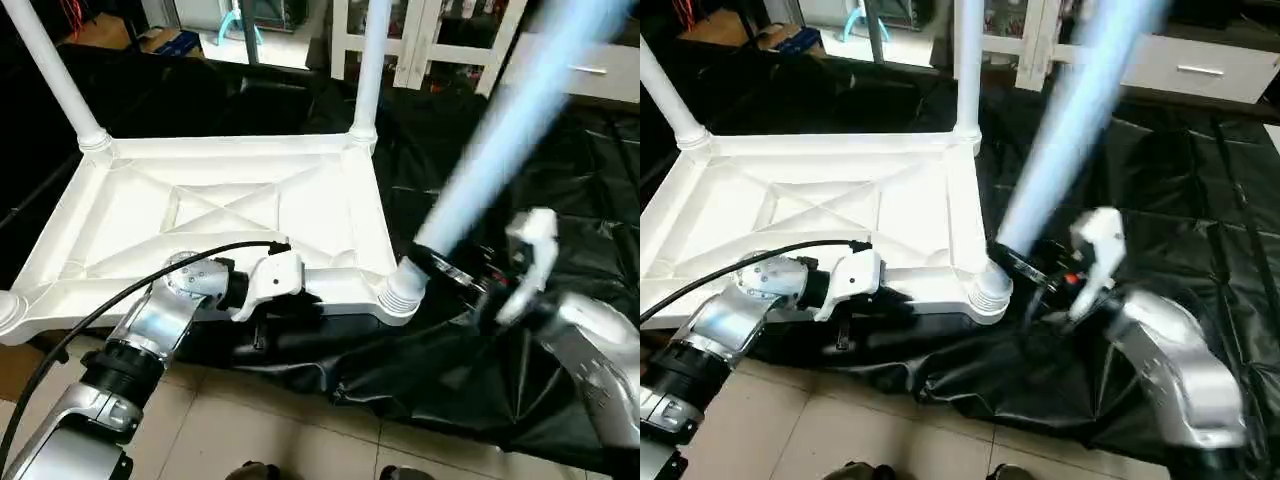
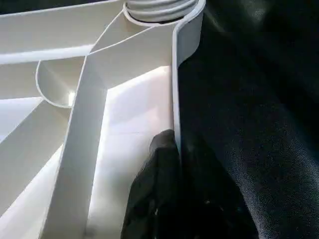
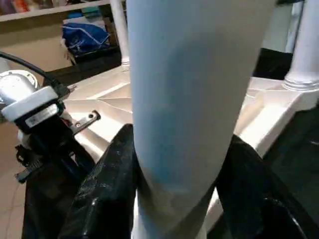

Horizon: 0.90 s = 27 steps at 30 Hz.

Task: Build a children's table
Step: Insert table leg to table base

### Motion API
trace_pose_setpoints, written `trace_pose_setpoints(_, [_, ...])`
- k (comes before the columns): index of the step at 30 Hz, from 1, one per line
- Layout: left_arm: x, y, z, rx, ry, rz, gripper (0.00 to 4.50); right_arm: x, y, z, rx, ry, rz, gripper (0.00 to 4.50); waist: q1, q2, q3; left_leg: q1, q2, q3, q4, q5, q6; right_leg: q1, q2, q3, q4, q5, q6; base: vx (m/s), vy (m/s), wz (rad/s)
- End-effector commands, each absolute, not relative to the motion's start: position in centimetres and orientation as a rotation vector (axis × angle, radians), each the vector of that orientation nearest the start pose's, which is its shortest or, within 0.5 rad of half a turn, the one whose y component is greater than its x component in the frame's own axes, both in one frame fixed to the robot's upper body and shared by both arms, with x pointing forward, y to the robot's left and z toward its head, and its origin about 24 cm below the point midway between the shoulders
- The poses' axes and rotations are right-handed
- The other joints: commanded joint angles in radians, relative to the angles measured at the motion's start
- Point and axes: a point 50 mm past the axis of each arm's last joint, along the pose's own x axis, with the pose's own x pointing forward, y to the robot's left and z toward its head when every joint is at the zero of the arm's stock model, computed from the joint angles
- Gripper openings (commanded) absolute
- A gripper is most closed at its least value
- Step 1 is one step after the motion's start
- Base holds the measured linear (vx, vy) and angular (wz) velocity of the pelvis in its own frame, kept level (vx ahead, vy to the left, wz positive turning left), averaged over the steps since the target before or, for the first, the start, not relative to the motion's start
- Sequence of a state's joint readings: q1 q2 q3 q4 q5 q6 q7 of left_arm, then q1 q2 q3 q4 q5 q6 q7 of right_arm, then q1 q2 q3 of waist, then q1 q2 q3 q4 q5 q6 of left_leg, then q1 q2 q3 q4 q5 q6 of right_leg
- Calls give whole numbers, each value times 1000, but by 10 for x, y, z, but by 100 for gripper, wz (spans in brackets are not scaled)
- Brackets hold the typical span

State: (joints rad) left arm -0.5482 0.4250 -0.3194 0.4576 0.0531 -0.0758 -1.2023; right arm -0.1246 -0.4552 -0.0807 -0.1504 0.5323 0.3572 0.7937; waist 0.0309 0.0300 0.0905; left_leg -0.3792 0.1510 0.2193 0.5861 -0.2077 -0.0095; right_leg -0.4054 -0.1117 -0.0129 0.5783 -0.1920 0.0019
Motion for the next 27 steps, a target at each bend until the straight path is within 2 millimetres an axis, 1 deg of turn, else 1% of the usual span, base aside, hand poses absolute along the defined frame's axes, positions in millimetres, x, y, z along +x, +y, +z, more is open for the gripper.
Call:
trace_pose_setpoints(1, [301, 132, 53, 585, 325, -1421, 1, 248, -201, 77, 53, 212, 789, 184, -8, -8, -44, 26, 78, -34, -89, -190, 68, 26, -34, 25, -57, -124, -240, 0, 0, 0])
trace_pose_setpoints(3, [301, 131, 52, 586, 325, -1425, 1, 242, -195, 74, 3, 247, 852, 184, -7, -8, -44, 28, 79, -35, -90, -203, 57, 27, -34, 26, -58, -137, -231, 0, 0, 0])
trace_pose_setpoints(5, [301, 130, 52, 586, 324, -1427, 1, 241, -190, 74, -21, 264, 894, 184, -9, -9, -43, 27, 78, -35, -91, -211, 53, 28, -34, 26, -59, -138, -227, 0, 0, 0])
trace_pose_setpoints(7, [300, 130, 52, 586, 323, -1429, 1, 243, -186, 75, -41, 268, 921, 184, -12, -12, -40, 26, 77, -35, -94, -230, 48, 28, -36, 27, -64, -177, -218, 0, 0, 0])
trace_pose_setpoints(8, [300, 130, 52, 586, 323, -1429, 1, 243, -186, 75, -41, 268, 921, 184, -11, -12, -40, 27, 77, -35, -94, -236, 46, 28, -37, 27, -66, -192, -216, 0, 0, 0])
trace_pose_setpoints(9, [300, 129, 52, 586, 323, -1430, 1, 245, -184, 77, -50, 271, 934, 184, -12, -13, -39, 28, 78, -36, -96, -253, 39, 26, -37, 28, -69, -227, -209, 0, 0, 0])
trace_pose_setpoints(11, [300, 129, 51, 586, 324, -1431, 1, 247, -181, 79, -65, 276, 959, 184, -11, -12, -39, 32, 80, -36, -97, -262, 30, 23, -36, 30, -71, -244, -204, 0, 0, 0])
trace_pose_setpoints(12, [300, 130, 51, 586, 325, -1431, 1, 248, -179, 80, -76, 282, 980, 184, -12, -15, -40, 29, 79, -37, -98, -257, 27, 26, -36, 29, -69, -238, -202, 0, 0, 0])
trace_pose_setpoints(13, [300, 130, 51, 586, 325, -1431, 1, 249, -178, 80, -82, 284, 993, 184, -12, -13, -41, 32, 80, -37, -98, -253, 26, 25, -35, 29, -68, -230, -202, 0, 0, 0])
trace_pose_setpoints(15, [299, 130, 51, 586, 326, -1431, 1, 249, -176, 81, -89, 286, 1008, 184, -14, -13, -41, 31, 79, -35, -97, -245, 30, 25, -34, 30, -67, -200, -208, 0, 0, 0])
trace_pose_setpoints(16, [299, 131, 51, 587, 326, -1431, 1, 250, -175, 81, -94, 295, 1028, 184, -15, -22, -43, 30, 79, -34, -95, -241, 35, 26, -34, 30, -67, -196, -209, 0, 0, 0])
trace_pose_setpoints(17, [299, 131, 51, 587, 327, -1430, 1, 251, -173, 82, -104, 304, 1049, 184, -14, -17, -43, 30, 79, -35, -95, -230, 41, 27, -36, 29, -64, -188, -214, 0, 0, 0])
trace_pose_setpoints(18, [298, 131, 51, 587, 327, -1430, 1, 252, -173, 82, -111, 310, 1061, 184, -14, -21, -44, 30, 79, -34, -93, -222, 47, 27, -36, 29, -63, -186, -216, 0, 0, 0])
trace_pose_setpoints(19, [298, 131, 51, 587, 327, -1430, 1, 252, -173, 82, -111, 314, 1064, 184, -14, -20, -43, 30, 80, -34, -94, -222, 50, 26, -36, 30, -64, -189, -216, 0, 0, 0])
trace_pose_setpoints(21, [297, 132, 50, 584, 328, -1428, 1, 249, -176, 80, -121, 359, 1096, 184, -15, -23, -44, 29, 80, -34, -93, -218, 53, 27, -37, 29, -64, -190, -216, 0, 0, 0])
trace_pose_setpoints(23, [297, 132, 50, 583, 330, -1428, 1, 248, -178, 80, -125, 372, 1103, 184, -16, -23, -46, 31, 82, -34, -94, -220, 54, 28, -36, 29, -64, -188, -215, 0, 0, 0])
trace_pose_setpoints(24, [296, 132, 50, 582, 332, -1428, 1, 247, -182, 80, -125, 394, 1108, 184, -16, -22, -47, 31, 82, -34, -93, -221, 54, 27, -36, 29, -64, -180, -218, 0, 0, 0])
trace_pose_setpoints(27, [296, 133, 50, 581, 333, -1429, 1, 245, -187, 79, -136, 428, 1128, 184, -16, -22, -51, 33, 82, -33, -91, -214, 55, 29, -35, 29, -61, -145, -227, 0, 0, 0])
